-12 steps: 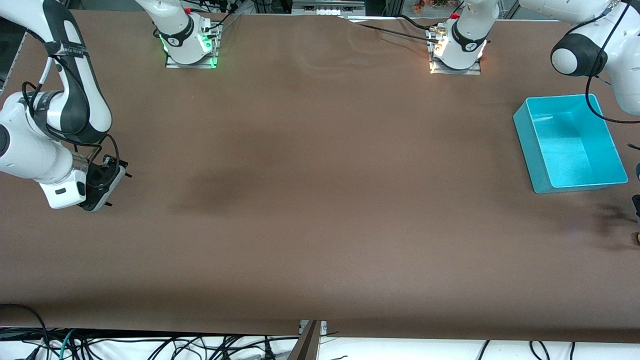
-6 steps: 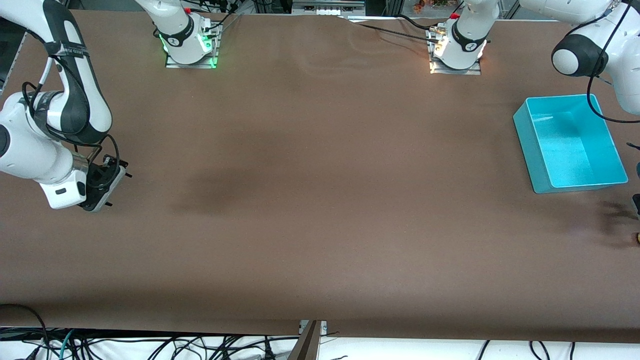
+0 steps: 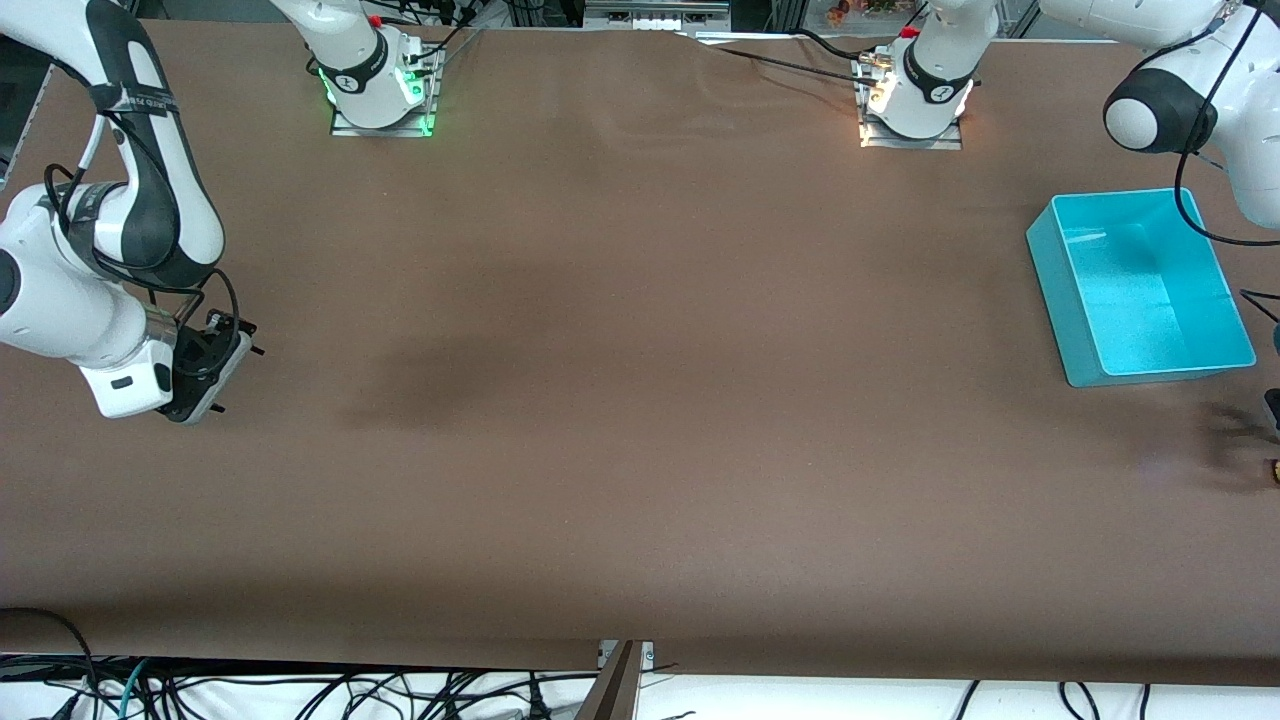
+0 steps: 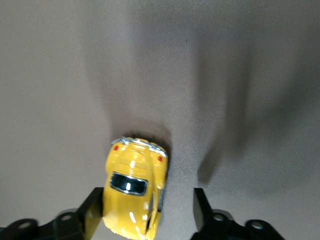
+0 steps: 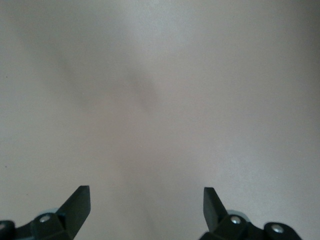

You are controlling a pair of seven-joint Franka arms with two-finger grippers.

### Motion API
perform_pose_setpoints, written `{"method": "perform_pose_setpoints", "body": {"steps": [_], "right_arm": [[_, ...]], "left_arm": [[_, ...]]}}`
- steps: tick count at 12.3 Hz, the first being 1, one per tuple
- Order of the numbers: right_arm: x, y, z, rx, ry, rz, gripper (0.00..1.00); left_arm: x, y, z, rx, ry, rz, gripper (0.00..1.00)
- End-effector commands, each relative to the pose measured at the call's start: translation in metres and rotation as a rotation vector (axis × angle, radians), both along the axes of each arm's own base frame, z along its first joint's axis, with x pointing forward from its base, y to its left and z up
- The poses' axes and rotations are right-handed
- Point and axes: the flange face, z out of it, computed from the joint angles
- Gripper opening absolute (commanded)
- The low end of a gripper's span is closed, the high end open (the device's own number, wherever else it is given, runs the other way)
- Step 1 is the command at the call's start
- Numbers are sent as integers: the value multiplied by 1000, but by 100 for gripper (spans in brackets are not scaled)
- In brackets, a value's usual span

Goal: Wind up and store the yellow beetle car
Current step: 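Close the left gripper on the car and lift it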

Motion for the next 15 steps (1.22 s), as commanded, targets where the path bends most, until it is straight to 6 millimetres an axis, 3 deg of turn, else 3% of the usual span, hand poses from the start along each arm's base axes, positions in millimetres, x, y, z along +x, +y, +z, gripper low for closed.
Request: {"method": "perform_pose_setpoints", "body": {"steps": [1,2,5,9,11,15], "right_arm": [[3,-1,3,-8,9,2,100],[3,-2,2,-9,10,0,100],[3,-2,3,-9,9,0,100],[3,-2,3,-9,9,0,100],[3,-3,3,-9,9,-1,100],[3,-3,3,-7,9,-2,100]], "left_arm": [[4,3,2,8,-15,11,21],[4,4,6,-9,-21,27,0],[-2,5,29,-90,82,61,0],[-10,-13,112,-219,227,110,0],[6,-51,142,-238,271,93,0],[17,-104,181,-262,362,92,0]]}}
